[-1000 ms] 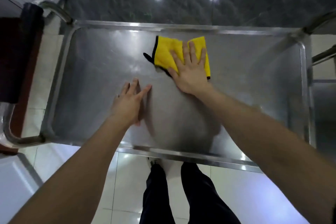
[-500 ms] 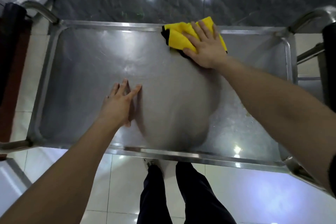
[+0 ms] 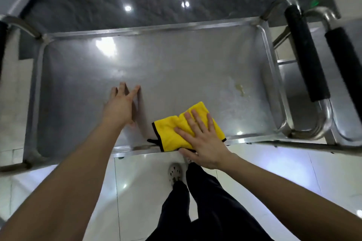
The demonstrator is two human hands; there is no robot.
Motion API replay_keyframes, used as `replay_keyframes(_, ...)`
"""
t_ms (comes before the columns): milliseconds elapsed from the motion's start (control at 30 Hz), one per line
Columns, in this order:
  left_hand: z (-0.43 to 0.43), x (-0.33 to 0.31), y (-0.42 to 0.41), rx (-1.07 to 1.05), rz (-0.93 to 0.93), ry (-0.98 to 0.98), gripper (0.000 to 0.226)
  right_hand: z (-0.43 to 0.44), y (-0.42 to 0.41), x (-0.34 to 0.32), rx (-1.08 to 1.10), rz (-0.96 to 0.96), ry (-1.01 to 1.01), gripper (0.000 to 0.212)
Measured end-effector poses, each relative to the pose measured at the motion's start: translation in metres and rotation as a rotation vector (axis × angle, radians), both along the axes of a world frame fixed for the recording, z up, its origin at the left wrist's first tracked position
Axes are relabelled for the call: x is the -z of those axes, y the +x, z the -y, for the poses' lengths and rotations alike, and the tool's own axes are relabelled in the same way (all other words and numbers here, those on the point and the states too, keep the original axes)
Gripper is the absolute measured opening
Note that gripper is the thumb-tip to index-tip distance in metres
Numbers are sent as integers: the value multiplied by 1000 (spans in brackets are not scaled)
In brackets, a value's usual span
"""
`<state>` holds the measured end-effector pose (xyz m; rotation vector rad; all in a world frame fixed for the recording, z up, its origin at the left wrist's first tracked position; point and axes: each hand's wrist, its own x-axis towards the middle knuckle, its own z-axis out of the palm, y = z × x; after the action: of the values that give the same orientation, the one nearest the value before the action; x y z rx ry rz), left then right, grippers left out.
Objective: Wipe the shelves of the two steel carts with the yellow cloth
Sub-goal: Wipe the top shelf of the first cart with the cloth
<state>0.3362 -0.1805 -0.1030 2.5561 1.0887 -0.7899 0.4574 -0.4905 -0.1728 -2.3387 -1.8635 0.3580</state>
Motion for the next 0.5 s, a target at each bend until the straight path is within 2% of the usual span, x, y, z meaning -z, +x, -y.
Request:
replay_keyframes(67,4,-3,2,7,13,18,147,-9,-8,-4,99,-6,-5,70)
replay_keyframes(167,25,-5,11,90,71,147,111,-22,-20,2,95,73,-32,67)
replay_keyframes(333,73,-8,59,85,300,72,70,-4,-13,9,134,85,14,64)
replay_keyframes(400,86,-8,82,102,301,49,67,16,-4,9,198,95,19,64)
replay_keyframes(433,90,-9,93,109,279,36,73,28,3,8,231,104,19,65)
replay_keyframes(500,92,-12,114,118,193,2,103,52,25,6,275,112,1,67)
